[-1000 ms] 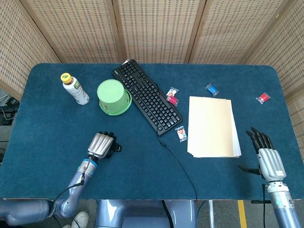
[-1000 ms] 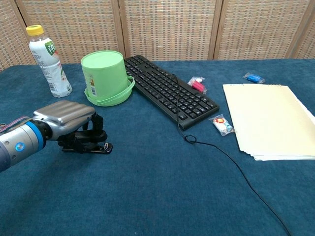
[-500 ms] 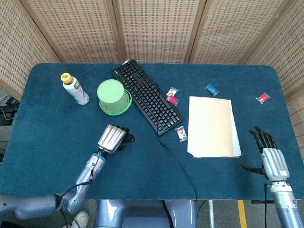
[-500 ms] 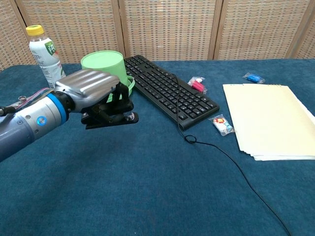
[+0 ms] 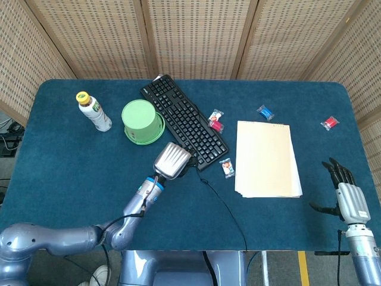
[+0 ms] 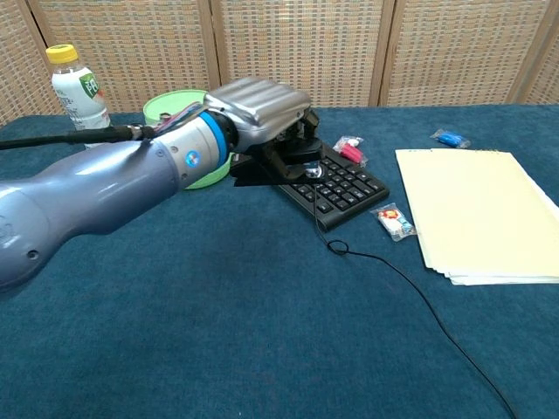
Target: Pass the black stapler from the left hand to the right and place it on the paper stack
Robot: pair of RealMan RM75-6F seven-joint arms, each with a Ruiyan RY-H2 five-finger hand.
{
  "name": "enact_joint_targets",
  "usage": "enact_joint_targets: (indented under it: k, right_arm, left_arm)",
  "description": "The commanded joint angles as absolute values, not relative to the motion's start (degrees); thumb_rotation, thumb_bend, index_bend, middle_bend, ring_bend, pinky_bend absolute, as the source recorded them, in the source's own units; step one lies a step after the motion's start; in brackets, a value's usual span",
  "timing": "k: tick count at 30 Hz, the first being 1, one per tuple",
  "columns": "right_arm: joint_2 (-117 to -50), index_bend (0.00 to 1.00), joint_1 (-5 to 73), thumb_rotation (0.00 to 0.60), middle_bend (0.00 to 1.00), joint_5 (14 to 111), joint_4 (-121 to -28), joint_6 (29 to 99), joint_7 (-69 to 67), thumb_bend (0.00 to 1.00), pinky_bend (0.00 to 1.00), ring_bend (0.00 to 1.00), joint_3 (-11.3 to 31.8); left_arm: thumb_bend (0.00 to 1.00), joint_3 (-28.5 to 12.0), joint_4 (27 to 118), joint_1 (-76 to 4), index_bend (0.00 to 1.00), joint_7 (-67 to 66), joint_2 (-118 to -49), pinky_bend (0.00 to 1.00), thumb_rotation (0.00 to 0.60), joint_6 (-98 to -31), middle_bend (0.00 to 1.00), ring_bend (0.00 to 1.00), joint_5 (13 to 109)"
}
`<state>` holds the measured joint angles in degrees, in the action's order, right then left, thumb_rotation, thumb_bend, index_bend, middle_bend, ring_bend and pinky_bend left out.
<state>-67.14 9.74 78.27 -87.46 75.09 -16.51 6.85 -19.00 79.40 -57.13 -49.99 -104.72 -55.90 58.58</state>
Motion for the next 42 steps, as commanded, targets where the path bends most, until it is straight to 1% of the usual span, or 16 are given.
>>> enact_joint_targets:
  k: [1, 9, 12, 16, 21, 25, 27, 32, 36, 40, 41, 42]
  right_arm:
    - [-67.1, 0.13, 9.7, 0.6, 0.0, 77.9, -87.1, 74.9, -17.0, 0.02, 0.0, 0.0, 7.0]
    - [-66.5, 0.13, 9.6, 0.6, 0.0, 76.1, -85.7, 73.6, -20.0, 0.02, 0.0, 0.0, 7.9]
    - [-66.4, 0.13, 9.6, 0.6, 0.0, 76.0, -85.3, 73.3, -20.7, 0.02, 0.0, 0.0, 8.0]
    - [-66.3, 0.13, 9.5, 0.6, 0.0, 75.9, -85.2, 73.1, -21.5, 0.02, 0.0, 0.0, 8.1]
    - [-66.0, 0.13, 9.3, 0.6, 0.0, 76.0, -85.2, 73.2, -22.5, 0.02, 0.0, 0.0, 8.3]
    - [-65.9, 0.13, 9.3, 0.6, 0.0, 76.2, -85.3, 73.4, -22.6, 0.02, 0.0, 0.0, 8.3]
    - [-65.8, 0.13, 9.3, 0.6, 0.0, 76.3, -85.4, 73.4, -22.6, 0.02, 0.0, 0.0, 8.4]
    - [-65.8, 0.13, 9.2, 0.6, 0.0, 76.5, -85.6, 73.6, -22.5, 0.02, 0.0, 0.0, 8.4]
    - [-65.8, 0.13, 9.1, 0.6, 0.0, 76.5, -85.6, 73.8, -22.3, 0.02, 0.0, 0.0, 8.5]
    - [-65.8, 0.13, 9.1, 0.6, 0.0, 76.3, -85.6, 73.9, -22.3, 0.02, 0.0, 0.0, 8.6]
    - [-65.8, 0.13, 9.0, 0.6, 0.0, 76.3, -85.5, 73.8, -22.4, 0.02, 0.0, 0.0, 8.7]
    - [-65.8, 0.13, 9.0, 0.6, 0.0, 76.2, -85.5, 73.8, -22.4, 0.02, 0.0, 0.0, 8.7]
  left_arm:
    - [0.66, -20.6, 76.4, -60.4, 0.83, -51.0, -107.7, 0.58, 0.6, -54.2, 0.6, 0.58, 56.7]
    - [0.66, -22.6, 65.8, -68.9, 0.8, -50.5, -116.5, 0.56, 0.6, -50.4, 0.57, 0.58, 54.8]
    - [0.65, -22.2, 63.2, -70.7, 0.79, -50.5, -118.6, 0.55, 0.6, -49.5, 0.56, 0.57, 54.7]
    - [0.61, -21.6, 60.7, -72.0, 0.78, -50.3, -120.6, 0.54, 0.6, -49.0, 0.54, 0.56, 54.5]
    - [0.61, -19.8, 58.5, -73.0, 0.76, -50.9, -122.8, 0.53, 0.6, -48.5, 0.53, 0.54, 54.5]
    - [0.54, -19.0, 57.6, -73.1, 0.71, -52.2, -123.4, 0.5, 0.6, -48.1, 0.48, 0.51, 53.3]
    - [0.51, -18.9, 57.8, -73.1, 0.67, -53.4, -123.5, 0.48, 0.6, -47.9, 0.44, 0.47, 52.1]
    - [0.43, -18.1, 59.1, -72.8, 0.49, -56.9, -123.0, 0.33, 0.6, -47.4, 0.25, 0.27, 48.2]
    - [0.41, -17.4, 60.3, -72.4, 0.43, -57.5, -122.5, 0.3, 0.6, -48.0, 0.2, 0.23, 47.0]
    - [0.37, -17.0, 62.1, -71.6, 0.22, -57.1, -121.4, 0.13, 0.6, -49.2, 0.03, 0.05, 47.0]
    - [0.36, -17.1, 62.6, -71.4, 0.17, -56.6, -121.1, 0.08, 0.6, -49.8, 0.01, 0.02, 47.4]
    - [0.36, -17.2, 63.0, -71.2, 0.13, -56.2, -120.8, 0.06, 0.6, -50.4, 0.0, 0.01, 47.8]
